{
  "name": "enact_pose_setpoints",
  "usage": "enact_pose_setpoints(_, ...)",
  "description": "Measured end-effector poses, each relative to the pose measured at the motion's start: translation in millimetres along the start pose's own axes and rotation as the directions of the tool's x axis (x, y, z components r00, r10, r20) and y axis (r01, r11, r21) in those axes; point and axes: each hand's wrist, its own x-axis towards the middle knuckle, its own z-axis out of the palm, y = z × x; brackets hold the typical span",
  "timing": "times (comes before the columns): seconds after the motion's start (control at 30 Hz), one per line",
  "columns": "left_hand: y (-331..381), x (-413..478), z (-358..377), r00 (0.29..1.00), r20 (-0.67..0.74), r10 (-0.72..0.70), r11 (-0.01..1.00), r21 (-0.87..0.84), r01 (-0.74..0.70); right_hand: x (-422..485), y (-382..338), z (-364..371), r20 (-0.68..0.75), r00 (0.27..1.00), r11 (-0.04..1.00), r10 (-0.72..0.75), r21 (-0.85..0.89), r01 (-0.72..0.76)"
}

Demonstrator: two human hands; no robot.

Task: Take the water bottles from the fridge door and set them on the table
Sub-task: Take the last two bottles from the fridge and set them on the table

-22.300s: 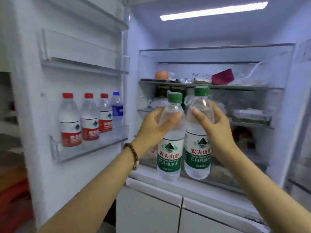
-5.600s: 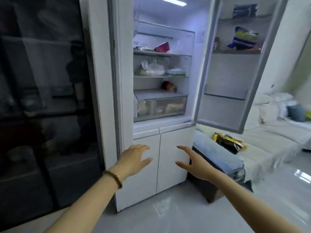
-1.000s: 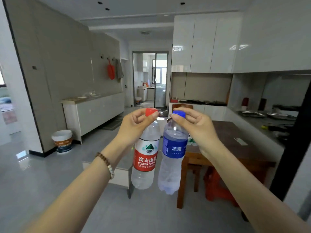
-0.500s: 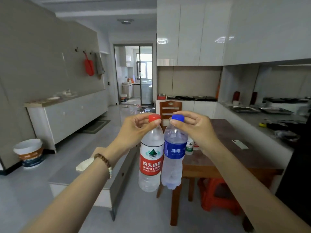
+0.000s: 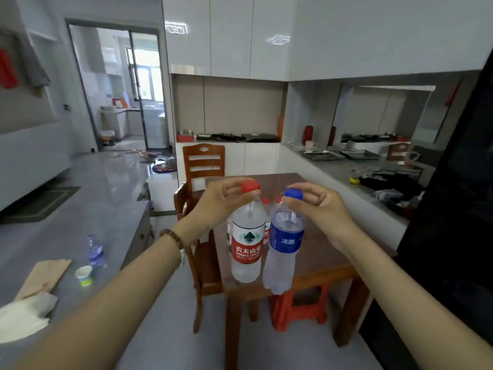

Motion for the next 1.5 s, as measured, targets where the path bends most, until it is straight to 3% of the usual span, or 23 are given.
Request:
enact_pose_setpoints(0.27, -81.0, 121.3, 35.1, 0.994, 0.101, -0.028, 0.999, 0.029, 0.025, 106.8, 77.6, -41.1, -0.049, 0.997, 0.997, 0.065, -0.037, -0.067)
enact_pose_setpoints(0.57, -163.0, 227.2, 94.2, 0.980, 0.185, -0.073, 0.952, 0.307, 0.013, 215.5, 190.1, -101.9, 0.102, 0.980, 0.984, 0.173, -0.060, -0.168)
enact_pose_setpoints(0.67, -190.9, 250.8, 105.1, 0.975, 0.195, -0.108, 0.952, 0.302, 0.045, 244.4, 219.7, -112.4, 0.167, 0.970, 0.983, 0.179, -0.060, -0.172)
enact_pose_setpoints(1.1, -275.3, 289.0, 111.3, 0.947, 0.158, -0.279, 0.908, 0.364, 0.207, 294.6, 314.6, -104.0, 0.294, 0.930, 0.975, 0.222, -0.073, -0.209)
enact_pose_setpoints(1.5, -311.7, 285.2, 108.5, 0.949, 0.172, -0.264, 0.883, 0.438, 0.167, 310.2, 347.5, -88.0, 0.333, 0.914, 0.973, 0.231, -0.049, -0.227)
